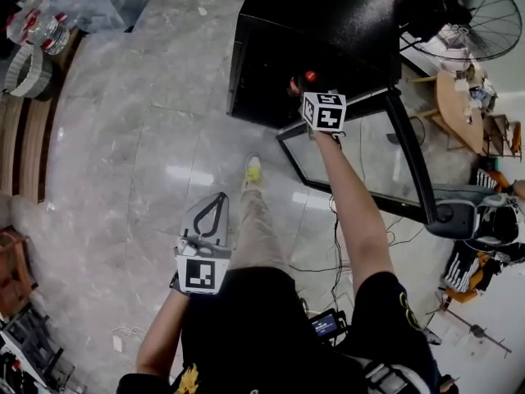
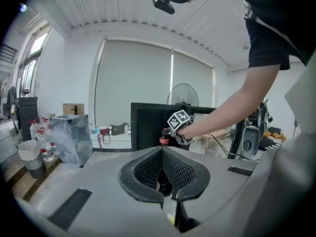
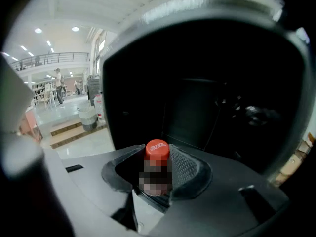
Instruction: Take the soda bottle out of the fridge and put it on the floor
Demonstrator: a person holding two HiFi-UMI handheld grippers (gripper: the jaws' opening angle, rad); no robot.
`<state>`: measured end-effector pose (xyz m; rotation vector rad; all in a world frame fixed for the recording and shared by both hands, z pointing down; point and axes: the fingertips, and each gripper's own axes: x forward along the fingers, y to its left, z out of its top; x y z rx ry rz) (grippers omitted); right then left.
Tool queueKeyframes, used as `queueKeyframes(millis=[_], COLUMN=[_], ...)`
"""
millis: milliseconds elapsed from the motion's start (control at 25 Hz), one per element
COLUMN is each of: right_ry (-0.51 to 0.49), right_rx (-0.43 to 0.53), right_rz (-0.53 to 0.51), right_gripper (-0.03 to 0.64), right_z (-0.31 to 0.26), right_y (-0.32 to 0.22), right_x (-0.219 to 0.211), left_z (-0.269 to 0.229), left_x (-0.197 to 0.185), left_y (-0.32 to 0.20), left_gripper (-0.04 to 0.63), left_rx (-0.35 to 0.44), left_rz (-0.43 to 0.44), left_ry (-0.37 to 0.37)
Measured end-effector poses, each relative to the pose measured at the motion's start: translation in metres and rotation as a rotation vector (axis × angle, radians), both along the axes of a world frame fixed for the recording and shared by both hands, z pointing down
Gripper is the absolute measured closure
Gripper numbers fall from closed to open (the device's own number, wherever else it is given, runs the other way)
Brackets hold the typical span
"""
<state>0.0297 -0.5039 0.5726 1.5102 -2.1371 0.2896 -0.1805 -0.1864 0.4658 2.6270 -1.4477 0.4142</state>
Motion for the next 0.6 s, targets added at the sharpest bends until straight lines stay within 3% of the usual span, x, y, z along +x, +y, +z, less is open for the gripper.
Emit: queueKeyframes(millis=[80, 200, 400, 600], right_ry=[-0.036, -0.148, -0.182, -0.145], right_rx=[-0.004, 0.0, 0.079, 0.117], right_rz=[0.024, 0.122, 0.179, 0.201], right_gripper=[0.486, 0.486, 0.488, 0.488], right_z=[-0.021, -0.051, -0.099, -0.141], right_y=[0.028, 0.083, 0.18, 0.27], right_x=[0.005, 0.019, 0.034, 0.058], left_z=[-0.013, -0.021, -0.033, -0.05], left_x=[-0.001, -0.008, -0.003, 0.015], left_y=[0.011, 0.038, 0.085, 0.106], left_gripper=[0.577, 0.577, 0.577, 0.577], left_rx=[0.009, -0.055, -0.06, -0.038], left_rz=[-0.019, -0.062, 0.011, 0.082], left_ry=[0.053, 0.141, 0.145, 0.15])
